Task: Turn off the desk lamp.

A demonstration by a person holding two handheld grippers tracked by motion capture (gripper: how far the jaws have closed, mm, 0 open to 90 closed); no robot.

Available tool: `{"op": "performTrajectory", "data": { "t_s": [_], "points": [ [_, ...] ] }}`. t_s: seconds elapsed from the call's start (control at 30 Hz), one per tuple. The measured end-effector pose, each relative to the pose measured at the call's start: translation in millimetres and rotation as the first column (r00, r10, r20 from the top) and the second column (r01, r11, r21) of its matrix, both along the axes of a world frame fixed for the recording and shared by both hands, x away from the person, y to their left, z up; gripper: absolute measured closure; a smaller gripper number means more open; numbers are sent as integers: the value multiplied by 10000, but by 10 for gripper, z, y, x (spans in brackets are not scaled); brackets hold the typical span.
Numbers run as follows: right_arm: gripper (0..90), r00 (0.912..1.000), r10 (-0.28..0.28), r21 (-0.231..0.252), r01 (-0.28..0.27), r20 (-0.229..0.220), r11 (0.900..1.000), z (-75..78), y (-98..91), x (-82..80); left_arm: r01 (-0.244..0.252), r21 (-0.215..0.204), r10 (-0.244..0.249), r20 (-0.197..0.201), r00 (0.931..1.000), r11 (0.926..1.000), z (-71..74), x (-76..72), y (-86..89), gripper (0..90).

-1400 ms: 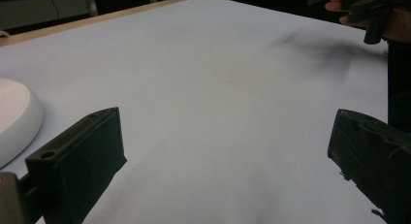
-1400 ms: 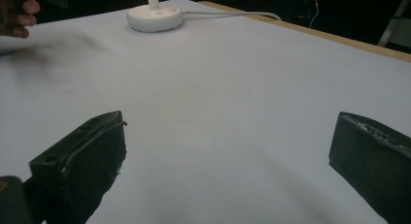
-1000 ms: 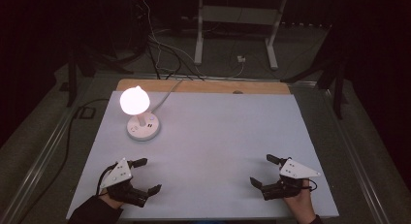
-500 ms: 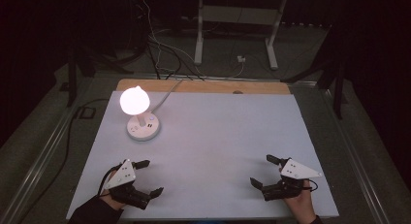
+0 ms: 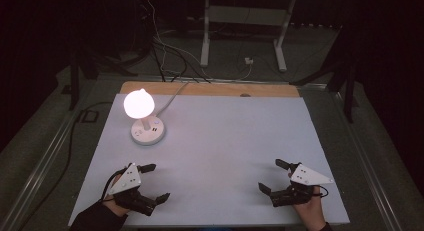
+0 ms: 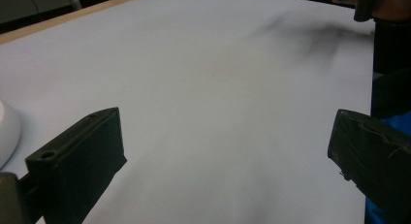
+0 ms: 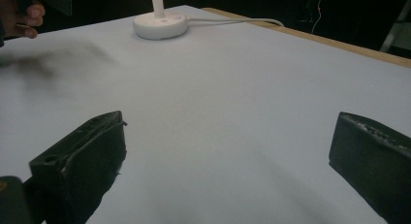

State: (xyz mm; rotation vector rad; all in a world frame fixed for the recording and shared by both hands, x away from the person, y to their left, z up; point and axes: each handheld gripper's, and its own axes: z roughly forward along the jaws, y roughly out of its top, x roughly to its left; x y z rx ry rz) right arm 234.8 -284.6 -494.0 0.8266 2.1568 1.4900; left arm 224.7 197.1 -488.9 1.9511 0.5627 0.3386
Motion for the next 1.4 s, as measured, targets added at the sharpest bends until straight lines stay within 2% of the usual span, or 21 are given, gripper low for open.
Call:
{"op": "performTrajectory", "data": {
  "t_s": [0.27,0.37,0.9,1.1,1.27,1.33,1.37,1.4],
  "points": [
    [0,10000,14,-18,-14,18,10000,3,0,-3,-77,-133,78,57,10000,9999,87,50,0,4],
    [0,10000,7,20,-7,5,10000,4,0,0,-237,-283,239,65,9997,9993,122,76,14,4],
    [0,10000,39,23,-39,8,10000,3,7,1,-808,-480,819,201,9964,9956,246,232,38,4],
    [0,10000,53,-6,-53,-22,10000,2,9,-1,-1193,-517,1200,104,9927,9915,270,305,27,4],
    [0,10000,70,11,-69,-46,10000,1,9,0,-1450,-469,1462,241,9890,9883,301,366,22,4],
    [0,10000,56,52,-55,-69,10000,-1,8,4,-1659,-467,1674,310,9854,9850,311,391,23,4],
    [0,9999,66,16,-66,-84,10000,-4,8,4,-1906,-442,1923,381,9806,9807,318,415,30,4],
    [0,10000,60,13,-60,-66,10000,-3,7,3,-1906,-442,1923,381,9806,9807,318,415,30,4]
  ]
}}
